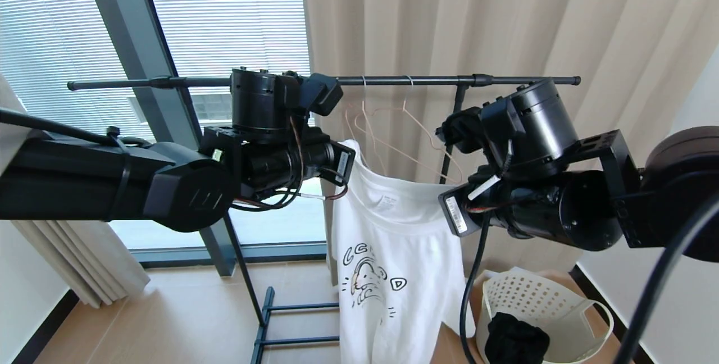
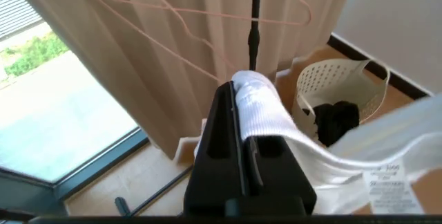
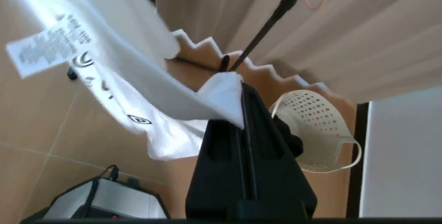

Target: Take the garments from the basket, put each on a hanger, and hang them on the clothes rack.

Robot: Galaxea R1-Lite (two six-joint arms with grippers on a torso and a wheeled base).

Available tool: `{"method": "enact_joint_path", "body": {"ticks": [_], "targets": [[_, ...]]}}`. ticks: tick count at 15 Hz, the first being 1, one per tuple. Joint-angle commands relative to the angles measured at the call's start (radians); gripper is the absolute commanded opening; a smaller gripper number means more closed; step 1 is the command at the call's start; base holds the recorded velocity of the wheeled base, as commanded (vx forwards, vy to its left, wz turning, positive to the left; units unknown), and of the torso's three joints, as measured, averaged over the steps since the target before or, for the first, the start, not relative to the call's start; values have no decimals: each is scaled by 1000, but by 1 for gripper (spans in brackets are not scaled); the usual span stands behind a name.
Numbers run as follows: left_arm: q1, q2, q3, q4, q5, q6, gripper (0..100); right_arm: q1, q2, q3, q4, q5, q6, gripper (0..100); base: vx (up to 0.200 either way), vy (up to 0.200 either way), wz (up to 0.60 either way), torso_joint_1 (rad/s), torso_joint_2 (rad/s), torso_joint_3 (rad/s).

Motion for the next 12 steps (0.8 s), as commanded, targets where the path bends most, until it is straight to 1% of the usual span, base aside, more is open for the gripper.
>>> {"method": "enact_joint_path", "body": {"ticks": [1, 3, 4, 7, 8, 9, 10, 12], "targets": [[-16, -104, 95, 36, 38, 27, 0, -50, 31, -23, -13, 1, -2, 0, 0, 0, 0, 0, 0, 0], [-44, -158, 178, 36, 84, 25, 0, -89, 95, -91, -54, 1, 4, 0, 0, 0, 0, 0, 0, 0], [-62, -176, 212, 36, 95, 24, 0, -89, 120, -115, -80, 1, 12, 0, 0, 0, 0, 0, 0, 0], [-122, -204, 298, 36, 98, 19, 0, -80, 179, -141, -168, -7, 67, 0, 0, 0, 0, 0, 0, 0], [-164, -208, 333, 36, 98, 4, 0, -71, 195, -157, -200, -12, 95, 0, 0, 0, 0, 0, 0, 0], [-187, -208, 350, 36, 98, -12, 0, -70, 202, -167, -209, -12, 116, 0, 0, 0, 0, 0, 0, 0], [-227, -207, 361, 36, 98, -47, 0, -66, 209, -184, -212, -12, 143, 0, 0, 0, 0, 0, 0, 0], [-276, -201, 362, 39, 98, -105, 0, -47, 212, -198, -212, -12, 169, 0, 0, 0, 0, 0, 0, 0]]}}
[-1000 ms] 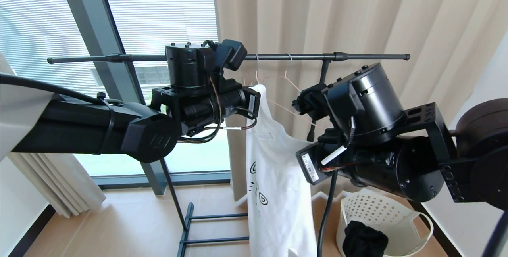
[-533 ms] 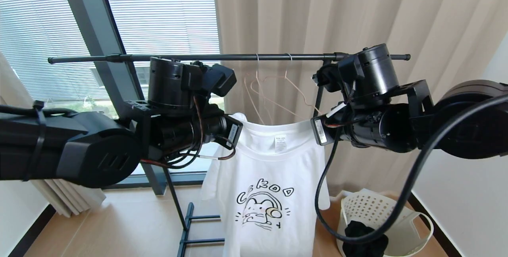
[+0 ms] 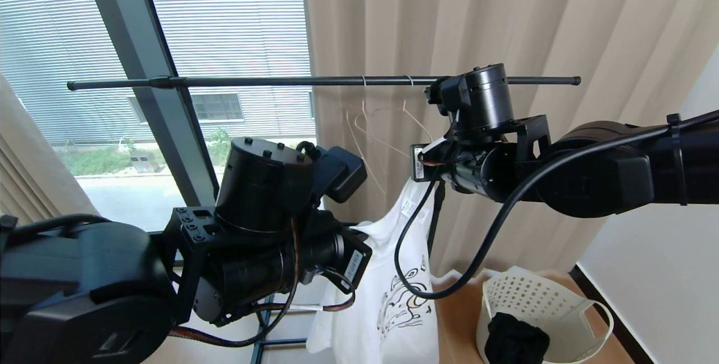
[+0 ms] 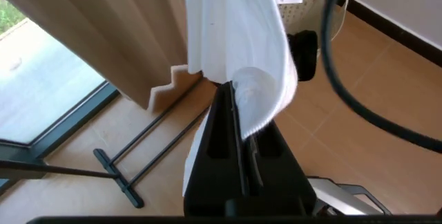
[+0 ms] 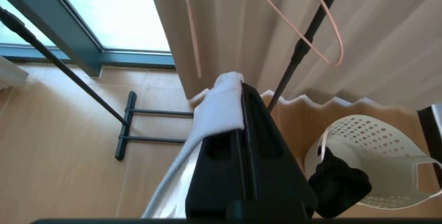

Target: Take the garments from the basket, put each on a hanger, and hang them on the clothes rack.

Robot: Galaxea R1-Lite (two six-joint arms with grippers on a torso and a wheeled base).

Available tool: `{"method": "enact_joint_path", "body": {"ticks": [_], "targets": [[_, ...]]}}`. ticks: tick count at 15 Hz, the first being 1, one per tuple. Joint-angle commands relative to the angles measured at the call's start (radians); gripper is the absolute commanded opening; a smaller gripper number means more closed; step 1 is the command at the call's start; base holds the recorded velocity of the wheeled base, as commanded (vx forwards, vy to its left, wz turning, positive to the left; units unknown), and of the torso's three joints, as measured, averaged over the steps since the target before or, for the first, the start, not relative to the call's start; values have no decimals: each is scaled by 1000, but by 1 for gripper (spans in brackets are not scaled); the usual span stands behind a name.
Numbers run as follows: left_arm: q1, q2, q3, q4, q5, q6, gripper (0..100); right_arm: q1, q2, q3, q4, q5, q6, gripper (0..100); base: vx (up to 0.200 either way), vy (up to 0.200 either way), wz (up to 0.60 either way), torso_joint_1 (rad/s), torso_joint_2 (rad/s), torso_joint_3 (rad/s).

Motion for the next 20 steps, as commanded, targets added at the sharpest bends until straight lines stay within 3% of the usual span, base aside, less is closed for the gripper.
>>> {"method": "enact_joint_path", "body": {"ticks": [1, 6, 10, 13, 16, 20], "targets": [[-46, 11, 7, 1, 0, -28, 0, 9, 25, -12, -1, 1, 7, 0, 0, 0, 0, 0, 0, 0], [-62, 48, 7, -1, 3, -96, 0, 10, 28, -10, -1, -1, 9, 0, 0, 0, 0, 0, 0, 0], [-23, 49, 7, -2, 92, -105, 0, -19, 2, -5, 2, -12, 6, 0, 0, 0, 0, 0, 0, 0], [60, 49, -19, -4, 94, -104, 0, -34, -31, 13, 4, -56, 0, 0, 0, 0, 0, 0, 0, 0], [117, 84, -109, -5, 98, -104, 0, -21, -87, 96, 2, -116, -63, 0, 0, 0, 0, 0, 0, 0], [131, 169, -197, -5, 152, -102, 0, 30, -124, 154, 1, -171, -109, 0, 0, 0, 0, 0, 0, 0]]}}
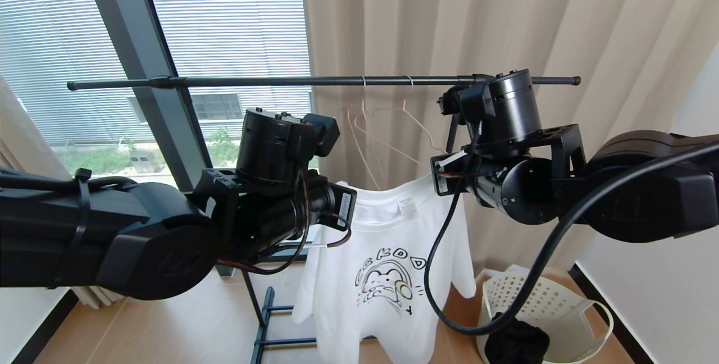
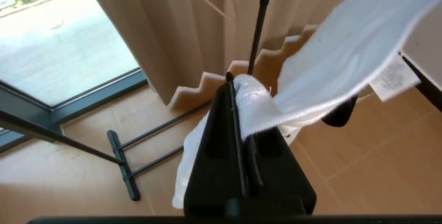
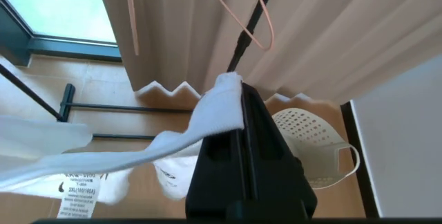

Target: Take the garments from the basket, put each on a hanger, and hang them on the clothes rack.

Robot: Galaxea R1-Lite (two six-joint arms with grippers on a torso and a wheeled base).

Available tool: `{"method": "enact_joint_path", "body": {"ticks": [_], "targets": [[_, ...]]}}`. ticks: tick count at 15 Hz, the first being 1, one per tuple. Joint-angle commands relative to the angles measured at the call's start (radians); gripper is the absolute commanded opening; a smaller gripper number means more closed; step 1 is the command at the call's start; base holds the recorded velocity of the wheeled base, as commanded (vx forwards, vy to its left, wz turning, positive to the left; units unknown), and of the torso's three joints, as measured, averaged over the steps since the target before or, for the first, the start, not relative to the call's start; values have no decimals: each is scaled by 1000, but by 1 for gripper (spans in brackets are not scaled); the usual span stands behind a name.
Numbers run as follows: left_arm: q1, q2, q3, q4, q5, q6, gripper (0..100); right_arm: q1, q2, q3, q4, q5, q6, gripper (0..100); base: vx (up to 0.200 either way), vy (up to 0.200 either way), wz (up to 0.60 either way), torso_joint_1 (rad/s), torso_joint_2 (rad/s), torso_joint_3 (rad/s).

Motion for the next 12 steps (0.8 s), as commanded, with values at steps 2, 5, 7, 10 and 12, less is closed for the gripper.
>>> {"method": "enact_joint_path", "body": {"ticks": [2, 5, 7, 10, 12], "targets": [[7, 62, -62, -1, 6, 0, 0, 13, -25, 25, 1, -21, -11, 0, 0, 0, 0, 0, 0, 0], [7, 62, -69, -1, 6, 0, 0, 12, -25, 25, 1, -27, -13, 0, 0, 0, 0, 0, 0, 0], [7, 61, -69, -1, 6, 0, 0, 10, -25, 25, 1, -27, -22, 0, 0, 0, 0, 0, 0, 0], [7, 59, -68, -1, 6, 0, 0, 9, -24, 25, 1, -27, -22, 0, 0, 0, 0, 0, 0, 0], [6, 54, -62, -1, 6, 1, 0, -5, -21, 25, 1, -27, -24, 0, 0, 0, 0, 0, 0, 0]]}}
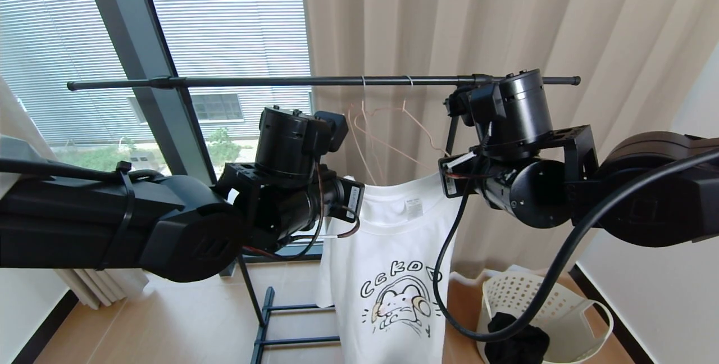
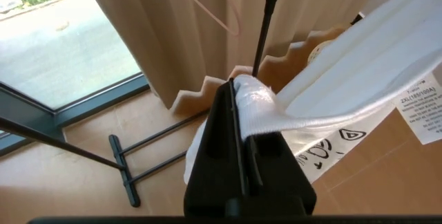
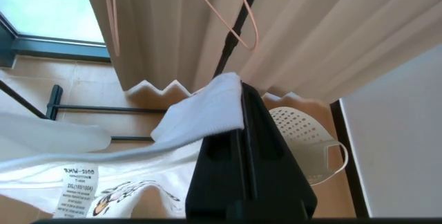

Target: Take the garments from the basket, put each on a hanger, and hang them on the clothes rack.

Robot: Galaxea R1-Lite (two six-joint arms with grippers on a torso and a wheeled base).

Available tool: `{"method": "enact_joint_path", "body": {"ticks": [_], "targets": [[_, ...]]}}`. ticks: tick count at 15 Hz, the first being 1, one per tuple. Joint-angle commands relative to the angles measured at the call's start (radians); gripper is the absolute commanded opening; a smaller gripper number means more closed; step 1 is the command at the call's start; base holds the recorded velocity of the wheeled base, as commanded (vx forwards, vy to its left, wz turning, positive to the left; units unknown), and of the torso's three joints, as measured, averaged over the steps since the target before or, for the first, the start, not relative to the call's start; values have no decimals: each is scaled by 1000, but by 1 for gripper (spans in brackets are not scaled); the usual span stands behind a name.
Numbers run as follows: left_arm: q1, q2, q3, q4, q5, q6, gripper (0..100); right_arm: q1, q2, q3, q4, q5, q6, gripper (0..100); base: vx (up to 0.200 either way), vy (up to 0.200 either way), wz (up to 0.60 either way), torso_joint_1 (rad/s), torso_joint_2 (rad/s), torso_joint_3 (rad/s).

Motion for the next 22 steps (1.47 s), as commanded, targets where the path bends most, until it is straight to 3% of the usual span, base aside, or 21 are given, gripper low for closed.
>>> {"method": "enact_joint_path", "body": {"ticks": [1, 7, 9, 11, 13, 18, 22], "targets": [[0, -3, 2, 0, 0, 0, 100, -7, 4, 0, 0, 0, -2, 0, 0, 0, 0, 0, 0, 0], [-3, -65, 73, 1, -38, 0, 100, -56, 13, -3, -17, 0, -30, 0, 0, 0, 0, 0, 0, 0], [-3, -120, 128, 1, -130, 1, 100, -88, 25, -3, -53, 0, -45, 0, 0, 0, 0, 0, 0, 0], [11, -198, 186, 1, -310, -3, 100, -111, 34, 0, -76, 0, -56, 0, 0, 0, 0, 0, 0, 0], [54, -209, 202, 3, -371, -5, 100, -111, 19, 17, -75, 0, -64, 0, 0, 0, 0, 0, 0, 0], [69, -163, 222, -3, -351, 1, 100, -111, -12, 56, -78, 0, -105, 0, 0, 0, 0, 0, 0, 0], [64, -89, 180, -5, -238, -2, 100, -109, -25, 72, -76, 0, -106, 0, 0, -100, 0, 1, 0, 1]]}}
